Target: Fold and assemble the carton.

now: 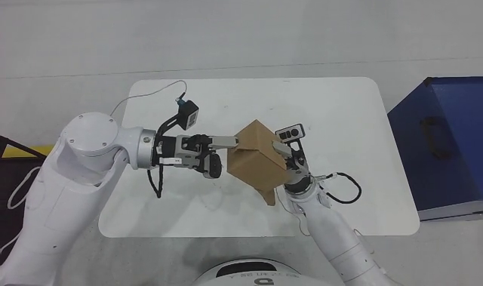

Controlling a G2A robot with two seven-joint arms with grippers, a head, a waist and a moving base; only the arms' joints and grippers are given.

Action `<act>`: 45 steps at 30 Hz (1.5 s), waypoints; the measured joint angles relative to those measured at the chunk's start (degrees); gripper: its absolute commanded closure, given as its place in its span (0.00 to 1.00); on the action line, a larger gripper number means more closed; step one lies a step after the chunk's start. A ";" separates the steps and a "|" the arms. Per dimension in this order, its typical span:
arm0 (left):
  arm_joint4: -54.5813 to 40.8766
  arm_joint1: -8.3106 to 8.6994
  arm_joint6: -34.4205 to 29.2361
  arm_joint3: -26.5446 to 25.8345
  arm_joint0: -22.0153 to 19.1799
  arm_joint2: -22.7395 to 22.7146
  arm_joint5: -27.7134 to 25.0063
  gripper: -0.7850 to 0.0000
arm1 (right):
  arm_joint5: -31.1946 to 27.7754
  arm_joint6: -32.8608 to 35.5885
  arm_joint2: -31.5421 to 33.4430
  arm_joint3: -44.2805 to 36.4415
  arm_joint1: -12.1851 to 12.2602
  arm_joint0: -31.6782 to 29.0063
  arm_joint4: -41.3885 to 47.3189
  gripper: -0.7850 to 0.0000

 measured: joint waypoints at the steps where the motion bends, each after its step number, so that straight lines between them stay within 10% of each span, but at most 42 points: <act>1: 0.02 0.01 0.05 0.04 -0.12 0.26 -0.04 0.00 | 0.02 -0.01 -0.01 0.00 -0.03 0.02 -0.05 1.00; 45: 1.04 0.64 0.49 1.69 -3.30 6.55 -1.13 0.00 | 0.24 -0.68 -0.23 -0.61 -0.74 -0.15 -2.99 1.00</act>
